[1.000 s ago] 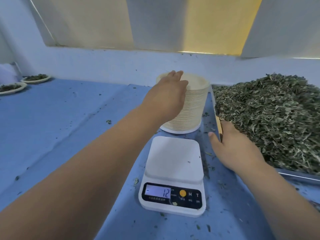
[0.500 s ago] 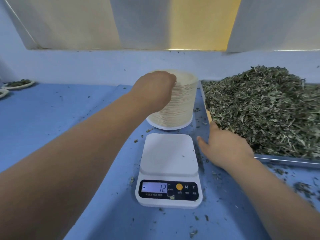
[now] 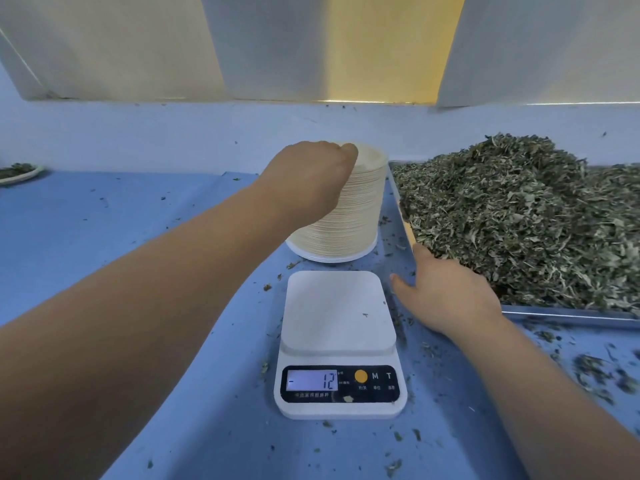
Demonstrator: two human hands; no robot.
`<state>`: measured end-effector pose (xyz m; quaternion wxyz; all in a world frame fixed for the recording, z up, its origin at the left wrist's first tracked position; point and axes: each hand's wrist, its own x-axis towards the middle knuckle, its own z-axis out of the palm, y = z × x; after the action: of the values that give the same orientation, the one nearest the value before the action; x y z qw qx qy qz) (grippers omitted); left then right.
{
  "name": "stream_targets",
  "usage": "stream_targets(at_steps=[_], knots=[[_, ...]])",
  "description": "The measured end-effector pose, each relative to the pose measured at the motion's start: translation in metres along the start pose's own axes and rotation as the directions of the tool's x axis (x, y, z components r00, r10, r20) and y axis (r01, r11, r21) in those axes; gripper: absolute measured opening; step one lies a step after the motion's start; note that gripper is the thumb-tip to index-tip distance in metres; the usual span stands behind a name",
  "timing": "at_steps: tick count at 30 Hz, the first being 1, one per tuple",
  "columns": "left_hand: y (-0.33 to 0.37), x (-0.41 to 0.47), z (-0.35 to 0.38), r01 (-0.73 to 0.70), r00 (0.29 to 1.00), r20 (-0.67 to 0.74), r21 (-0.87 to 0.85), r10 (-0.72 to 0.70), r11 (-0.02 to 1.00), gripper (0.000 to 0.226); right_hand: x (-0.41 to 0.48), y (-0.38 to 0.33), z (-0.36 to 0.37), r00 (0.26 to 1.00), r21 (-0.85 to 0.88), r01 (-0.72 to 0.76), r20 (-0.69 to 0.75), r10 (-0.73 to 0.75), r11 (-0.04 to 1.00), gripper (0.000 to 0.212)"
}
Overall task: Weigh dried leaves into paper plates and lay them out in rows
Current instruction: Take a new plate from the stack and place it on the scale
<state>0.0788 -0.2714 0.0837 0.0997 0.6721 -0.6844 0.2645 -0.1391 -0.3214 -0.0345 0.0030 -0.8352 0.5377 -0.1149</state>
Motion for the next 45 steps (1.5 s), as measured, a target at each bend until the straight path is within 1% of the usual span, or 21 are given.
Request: stream_targets(at_steps=[3, 6, 10, 14, 17, 20, 21, 25, 30, 33, 35, 36, 38, 40, 42, 43, 45], knots=[[-0.002, 0.006, -0.004, 0.026, 0.999, -0.015, -0.115, -0.028, 0.993, 0.023, 0.001, 0.0, 0.002, 1.0, -0.013, 0.004, -0.014, -0.004, 1.0, 0.076], [-0.001, 0.011, -0.007, -0.026, 1.0, 0.01, -0.059, 0.027, 0.998, 0.021, 0.002, 0.0, 0.003, 1.0, -0.01, 0.002, -0.026, -0.002, 1.0, 0.076], [0.005, 0.013, -0.008, -0.059, 0.997, 0.052, 0.039, 0.057, 0.997, 0.022, 0.003, 0.0, 0.004, 0.999, -0.034, 0.015, -0.047, -0.016, 0.999, 0.077], [0.001, 0.014, -0.005, -0.082, 0.996, 0.043, 0.041, 0.08, 0.996, 0.019, 0.003, 0.0, 0.006, 0.999, -0.022, 0.007, -0.052, -0.008, 1.0, 0.077], [0.003, 0.013, -0.006, -0.102, 0.995, 0.03, 0.072, 0.1, 0.992, 0.017, 0.005, 0.001, 0.006, 0.999, -0.054, 0.014, -0.041, -0.016, 0.998, 0.077], [0.003, 0.012, -0.006, -0.106, 0.994, 0.029, 0.1, 0.104, 0.989, 0.015, 0.003, 0.0, 0.005, 0.998, -0.05, 0.013, -0.052, -0.016, 0.999, 0.077], [0.003, 0.012, -0.005, -0.113, 0.993, 0.027, 0.106, 0.111, 0.988, 0.017, 0.003, 0.0, 0.005, 0.998, -0.051, 0.014, -0.058, -0.017, 0.999, 0.077], [0.004, 0.011, 0.0, -0.159, 0.987, 0.022, 0.09, 0.157, 0.983, 0.046, 0.004, -0.001, 0.007, 0.997, -0.084, 0.024, -0.067, -0.03, 0.996, 0.077], [0.01, 0.016, -0.012, -0.207, 0.978, 0.022, 0.091, 0.206, 0.974, 0.056, 0.002, -0.002, 0.005, 0.996, -0.083, 0.031, -0.076, -0.037, 0.996, 0.077], [0.014, 0.018, -0.019, -0.206, 0.978, 0.031, 0.108, 0.204, 0.972, 0.064, 0.002, -0.001, 0.005, 0.997, -0.101, 0.034, -0.067, -0.041, 0.994, 0.077], [0.014, 0.018, -0.019, -0.166, 0.986, 0.024, 0.121, 0.164, 0.979, 0.062, 0.002, -0.002, 0.005, 0.997, -0.106, 0.035, -0.059, -0.042, 0.994, 0.078], [0.013, 0.018, -0.017, -0.128, 0.992, 0.013, 0.119, 0.128, 0.985, 0.057, 0.001, -0.002, 0.004, 0.997, -0.102, 0.034, -0.058, -0.04, 0.994, 0.078], [0.008, 0.019, -0.015, -0.011, 1.0, -0.017, 0.092, 0.013, 0.996, 0.042, 0.001, -0.003, 0.005, 0.997, -0.091, 0.033, -0.066, -0.039, 0.995, 0.078], [0.003, 0.02, -0.014, 0.12, 0.993, -0.017, 0.044, -0.119, 0.992, 0.033, 0.001, -0.002, 0.006, 0.997, -0.108, 0.037, -0.064, -0.044, 0.993, 0.079], [-0.001, 0.02, -0.013, 0.215, 0.976, -0.007, -0.033, -0.216, 0.976, 0.037, 0.002, -0.002, 0.005, 0.998, -0.127, 0.048, -0.044, -0.054, 0.991, 0.081], [-0.002, 0.019, -0.012, 0.25, 0.967, -0.026, -0.077, -0.252, 0.965, 0.038, 0.001, -0.002, 0.005, 0.998, -0.122, 0.047, -0.04, -0.052, 0.991, 0.081], [-0.003, 0.015, -0.009, 0.289, 0.946, -0.112, -0.137, -0.305, 0.947, 0.035, 0.0, -0.003, 0.004, 0.998, -0.101, 0.035, -0.039, -0.039, 0.994, 0.082]])
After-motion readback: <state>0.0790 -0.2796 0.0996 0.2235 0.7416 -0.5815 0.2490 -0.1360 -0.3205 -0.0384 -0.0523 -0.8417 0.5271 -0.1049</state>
